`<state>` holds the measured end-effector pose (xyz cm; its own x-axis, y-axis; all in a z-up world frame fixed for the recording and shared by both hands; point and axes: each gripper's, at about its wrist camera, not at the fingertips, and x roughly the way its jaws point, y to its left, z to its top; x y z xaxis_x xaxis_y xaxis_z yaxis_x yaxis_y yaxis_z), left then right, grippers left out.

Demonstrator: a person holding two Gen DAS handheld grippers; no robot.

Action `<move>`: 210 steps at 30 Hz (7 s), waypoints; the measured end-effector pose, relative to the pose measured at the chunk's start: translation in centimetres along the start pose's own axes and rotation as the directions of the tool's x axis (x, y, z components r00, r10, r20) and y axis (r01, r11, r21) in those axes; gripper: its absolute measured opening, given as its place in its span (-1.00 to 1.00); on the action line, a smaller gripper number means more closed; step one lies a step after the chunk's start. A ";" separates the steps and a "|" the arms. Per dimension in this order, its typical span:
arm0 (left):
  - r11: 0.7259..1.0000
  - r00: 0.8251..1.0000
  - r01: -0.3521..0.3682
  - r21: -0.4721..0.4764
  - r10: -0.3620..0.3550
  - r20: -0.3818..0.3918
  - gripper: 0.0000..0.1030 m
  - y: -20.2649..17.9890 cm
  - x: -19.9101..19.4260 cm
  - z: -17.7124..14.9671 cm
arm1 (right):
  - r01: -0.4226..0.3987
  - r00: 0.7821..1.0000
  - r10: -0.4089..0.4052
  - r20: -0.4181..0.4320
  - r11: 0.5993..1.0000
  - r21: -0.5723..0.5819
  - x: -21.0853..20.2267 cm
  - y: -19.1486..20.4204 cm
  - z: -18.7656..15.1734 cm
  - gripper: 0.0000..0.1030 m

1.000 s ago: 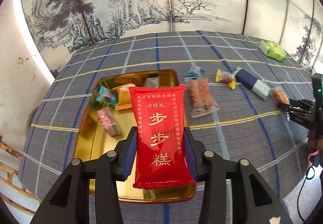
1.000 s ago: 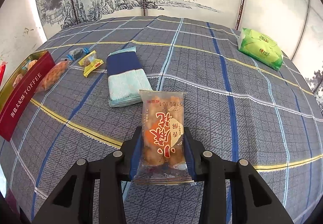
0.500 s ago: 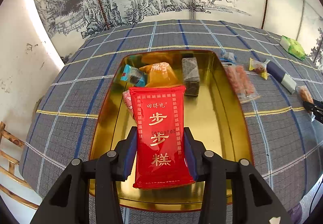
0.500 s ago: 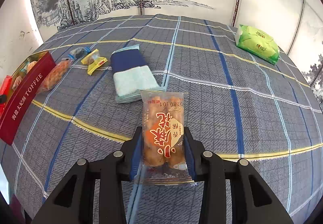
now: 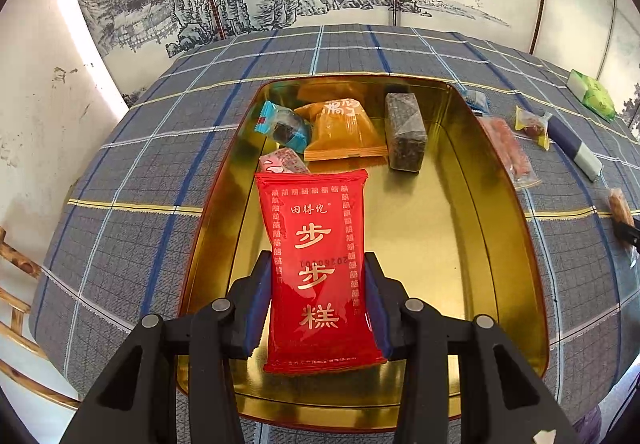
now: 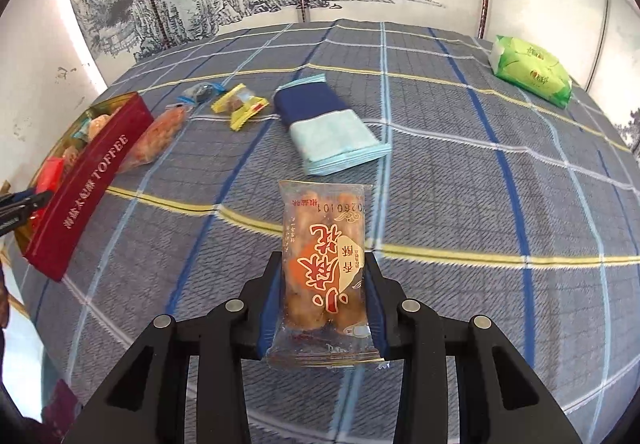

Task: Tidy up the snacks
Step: 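Carry the red packet over the tin and open the left gripper, then lower the wrapped cookie into the tin and open the right gripper, then grasp the orange cracker bag with the right gripper while the left grasps the blue-ended candy, then carry the blue-ended candy into the tin and open the left gripper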

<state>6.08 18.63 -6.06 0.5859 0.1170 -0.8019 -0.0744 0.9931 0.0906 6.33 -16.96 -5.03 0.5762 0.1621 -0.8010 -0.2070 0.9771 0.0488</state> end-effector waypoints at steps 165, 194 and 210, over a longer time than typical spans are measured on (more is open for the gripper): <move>0.899 0.920 0.390 0.197 -0.373 -0.120 0.75 -11.9 -0.4 16.4 | 0.213 0.974 -0.225 0.032 0.951 0.223 -2.0 -13.8 1.5 -0.21; 0.904 0.887 0.418 0.087 -0.386 -0.252 -0.60 -15.3 2.7 13.8 | 0.145 0.985 -0.162 0.060 0.964 0.221 -0.7 -13.4 2.1 -0.19; 0.959 0.959 0.282 0.035 -0.282 -0.006 -0.59 -6.9 -7.8 3.7 | 0.197 0.977 -0.208 0.042 0.963 0.184 -0.4 -12.7 2.2 -0.19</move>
<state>5.03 10.93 1.77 0.5779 -0.1677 -0.7987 0.1218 0.9854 -0.1188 10.50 -29.13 -4.00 0.6391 -0.0388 -0.7682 0.0598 0.9982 -0.0007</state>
